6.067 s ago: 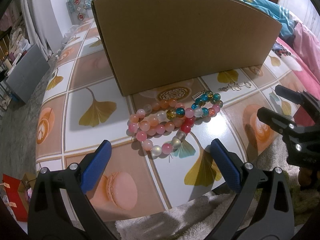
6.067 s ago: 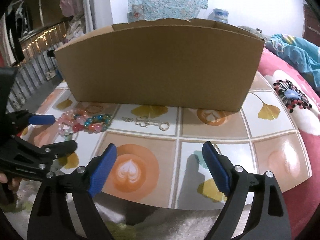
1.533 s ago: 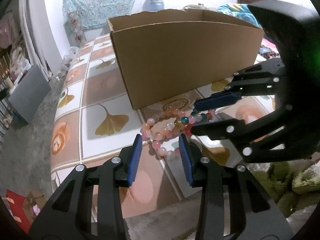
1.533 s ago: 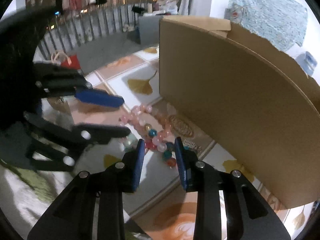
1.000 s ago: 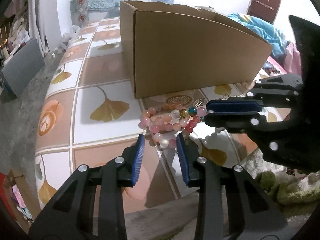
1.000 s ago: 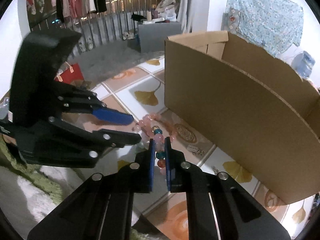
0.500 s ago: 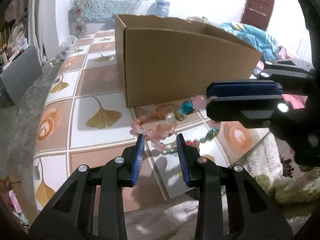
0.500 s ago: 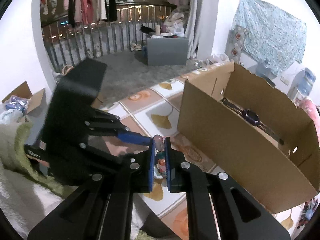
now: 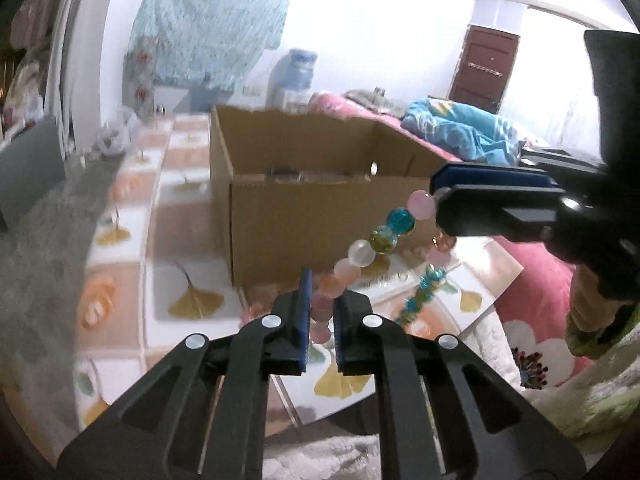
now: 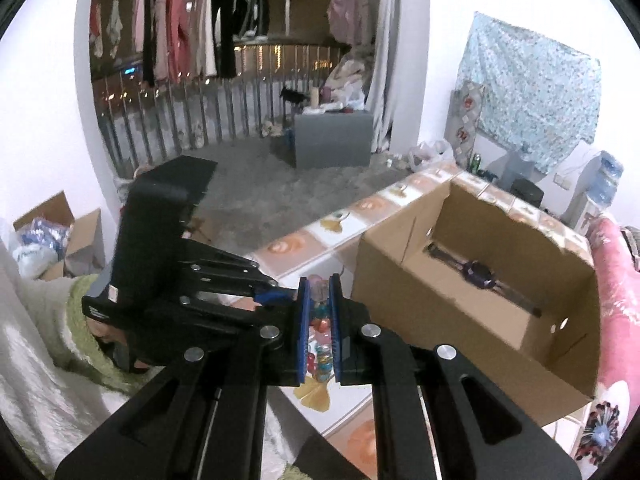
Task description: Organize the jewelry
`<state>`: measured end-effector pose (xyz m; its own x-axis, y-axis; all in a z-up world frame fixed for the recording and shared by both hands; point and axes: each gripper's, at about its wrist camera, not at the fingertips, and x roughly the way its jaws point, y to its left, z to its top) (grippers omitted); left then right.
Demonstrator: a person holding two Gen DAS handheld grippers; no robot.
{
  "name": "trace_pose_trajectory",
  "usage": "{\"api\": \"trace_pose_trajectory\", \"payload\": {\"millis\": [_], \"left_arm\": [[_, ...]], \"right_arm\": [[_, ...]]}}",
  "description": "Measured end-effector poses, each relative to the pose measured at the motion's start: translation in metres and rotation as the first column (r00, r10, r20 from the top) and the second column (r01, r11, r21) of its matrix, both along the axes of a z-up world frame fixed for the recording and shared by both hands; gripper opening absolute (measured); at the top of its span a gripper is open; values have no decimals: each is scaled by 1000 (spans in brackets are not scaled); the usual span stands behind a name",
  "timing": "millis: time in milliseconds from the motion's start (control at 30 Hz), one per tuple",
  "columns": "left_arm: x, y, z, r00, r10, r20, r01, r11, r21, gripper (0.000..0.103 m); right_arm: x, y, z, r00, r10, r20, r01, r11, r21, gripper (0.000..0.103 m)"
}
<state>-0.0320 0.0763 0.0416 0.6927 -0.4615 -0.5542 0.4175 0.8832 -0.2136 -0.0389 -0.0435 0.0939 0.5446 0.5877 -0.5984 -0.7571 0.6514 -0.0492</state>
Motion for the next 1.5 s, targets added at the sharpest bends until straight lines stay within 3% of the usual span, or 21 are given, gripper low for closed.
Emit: {"api": "trace_pose_trajectory", "payload": {"millis": [167, 333, 400, 533, 667, 800, 867, 1000, 1133, 1200, 1267, 1367, 1500], "left_arm": [[13, -4, 50, 995, -36, 91, 32, 998, 47, 9], [55, -12, 98, 988, -78, 137, 64, 993, 102, 9], [74, -16, 107, 987, -92, 133, 75, 989, 127, 9], [117, -34, 104, 990, -115, 86, 90, 963, 254, 9], [153, -44, 78, 991, -122, -45, 130, 939, 319, 9], [173, -48, 50, 979, -132, -153, 182, 907, 379, 9], [177, -49, 42, 971, -140, -195, 208, 896, 391, 9], [177, -60, 30, 948, -176, -264, 283, 846, 452, 9], [177, -67, 24, 941, -184, -282, 307, 814, 493, 10], [179, -68, 22, 937, -180, -300, 313, 816, 487, 13], [181, -66, 23, 938, -169, -303, 302, 827, 473, 19], [179, -58, 31, 949, -153, -275, 267, 855, 444, 19], [167, -39, 45, 965, -132, -227, 211, 904, 371, 19]], "right_arm": [[18, -19, 30, 1000, -30, 9, 29, 996, 84, 9], [67, -41, 59, 997, -70, -17, 72, 985, 156, 9], [94, -47, 64, 994, -87, -59, 96, 980, 172, 9], [144, -52, 56, 979, -124, -160, 149, 977, 155, 9], [191, -53, 28, 934, -163, -316, 207, 972, 110, 9], [228, -52, -9, 859, -183, -477, 235, 971, 51, 9], [235, -50, -23, 834, -190, -519, 237, 971, 26, 9], [255, -43, -49, 770, -191, -609, 219, 975, -29, 10], [277, -28, -69, 716, -185, -673, 181, 980, -78, 10], [289, -14, -83, 688, -183, -702, 139, 983, -121, 10], [298, -3, -95, 680, -207, -703, 113, 977, -179, 10], [310, 9, -110, 678, -241, -695, 88, 964, -249, 10], [310, 13, -105, 678, -212, -704, 70, 972, -225, 10]]}}
